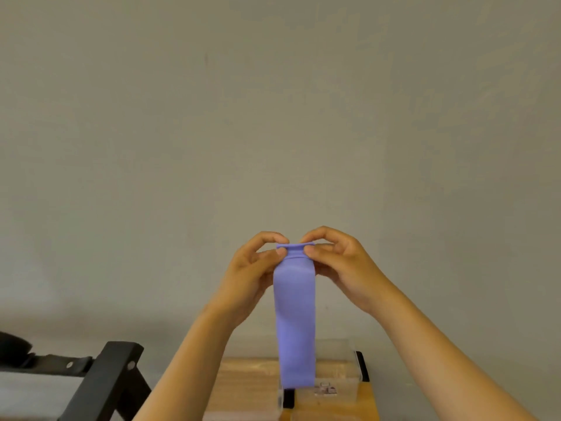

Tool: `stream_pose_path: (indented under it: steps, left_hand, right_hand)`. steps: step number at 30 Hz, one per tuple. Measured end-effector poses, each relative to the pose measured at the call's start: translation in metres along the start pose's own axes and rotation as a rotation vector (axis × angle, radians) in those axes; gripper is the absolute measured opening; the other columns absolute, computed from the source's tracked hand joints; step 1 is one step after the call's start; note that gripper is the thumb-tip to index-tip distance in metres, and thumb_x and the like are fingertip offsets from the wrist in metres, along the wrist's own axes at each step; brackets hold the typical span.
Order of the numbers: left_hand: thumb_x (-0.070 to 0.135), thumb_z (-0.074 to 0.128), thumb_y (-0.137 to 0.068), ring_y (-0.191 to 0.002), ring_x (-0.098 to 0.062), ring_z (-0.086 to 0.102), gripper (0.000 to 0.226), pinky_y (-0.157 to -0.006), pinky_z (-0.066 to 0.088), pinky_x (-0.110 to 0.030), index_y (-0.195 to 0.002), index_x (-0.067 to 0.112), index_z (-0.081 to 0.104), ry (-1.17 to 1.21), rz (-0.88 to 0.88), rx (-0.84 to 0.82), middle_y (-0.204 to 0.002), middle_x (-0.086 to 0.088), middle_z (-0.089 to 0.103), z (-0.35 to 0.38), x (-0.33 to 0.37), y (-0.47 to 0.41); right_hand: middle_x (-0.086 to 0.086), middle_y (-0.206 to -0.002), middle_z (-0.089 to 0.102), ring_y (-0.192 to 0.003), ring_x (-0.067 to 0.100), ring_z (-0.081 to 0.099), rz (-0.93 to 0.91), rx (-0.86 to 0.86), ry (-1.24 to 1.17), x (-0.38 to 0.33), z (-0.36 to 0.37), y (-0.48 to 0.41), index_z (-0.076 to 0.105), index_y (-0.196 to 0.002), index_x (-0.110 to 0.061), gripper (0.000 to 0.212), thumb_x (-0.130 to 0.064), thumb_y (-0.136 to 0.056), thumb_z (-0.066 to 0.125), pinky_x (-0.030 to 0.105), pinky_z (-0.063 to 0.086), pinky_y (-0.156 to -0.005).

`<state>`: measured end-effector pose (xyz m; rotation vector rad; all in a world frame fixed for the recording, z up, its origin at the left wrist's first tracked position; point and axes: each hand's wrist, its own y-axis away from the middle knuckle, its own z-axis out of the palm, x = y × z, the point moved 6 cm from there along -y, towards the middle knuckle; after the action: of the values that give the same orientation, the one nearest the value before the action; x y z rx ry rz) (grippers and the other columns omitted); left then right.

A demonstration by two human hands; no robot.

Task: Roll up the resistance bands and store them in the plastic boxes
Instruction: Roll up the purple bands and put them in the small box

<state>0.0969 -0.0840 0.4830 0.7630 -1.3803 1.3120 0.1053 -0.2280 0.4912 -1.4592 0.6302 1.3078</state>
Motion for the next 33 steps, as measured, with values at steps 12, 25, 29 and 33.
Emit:
stream_pose_path:
  steps: [12,25,29,33]
  left_hand:
    - [0.02,0.064,-0.076,-0.064,-0.019,0.054,0.004,-0.057,0.044,-0.023,-0.074,0.017,0.062,0.058,-0.067,0.097,-0.071,-0.007,0.059,-0.002,-0.029,0.017]
    - [-0.002,0.052,-0.093,-0.088,-0.031,0.07,0.012,-0.078,0.054,-0.039,-0.092,0.007,0.059,-0.307,0.055,0.036,-0.088,-0.016,0.073,0.007,-0.014,0.018]
    - [0.005,0.054,-0.094,-0.094,-0.033,0.069,0.006,-0.083,0.054,-0.038,-0.094,0.001,0.059,-0.203,-0.019,0.012,-0.096,-0.02,0.072,0.006,-0.019,0.019]
    - [0.003,0.064,-0.088,-0.089,-0.027,0.07,0.005,-0.08,0.054,-0.03,-0.09,0.006,0.066,-0.234,-0.021,0.105,-0.09,-0.021,0.072,-0.002,-0.024,0.019]
  right_hand:
    - [0.006,-0.072,0.068,-0.071,0.017,0.066,0.067,0.031,-0.023,0.02,0.003,0.017,0.067,-0.08,-0.01,0.014,0.0,-0.088,0.061,0.023,0.053,-0.068]
    - [0.002,-0.072,0.062,-0.069,0.023,0.058,-0.216,0.135,0.654,0.007,0.001,0.024,0.061,-0.077,-0.019,0.017,-0.004,-0.085,0.061,0.04,0.05,-0.067]
    - [-0.005,-0.073,0.061,-0.069,0.016,0.057,-0.24,0.154,0.667,0.01,0.005,0.028,0.061,-0.078,-0.018,0.018,-0.002,-0.085,0.061,0.038,0.051,-0.069]
    - [-0.008,-0.077,0.063,-0.074,0.013,0.061,-0.203,0.146,0.614,0.014,0.005,0.029,0.06,-0.077,-0.018,0.019,-0.001,-0.085,0.061,0.034,0.053,-0.073]
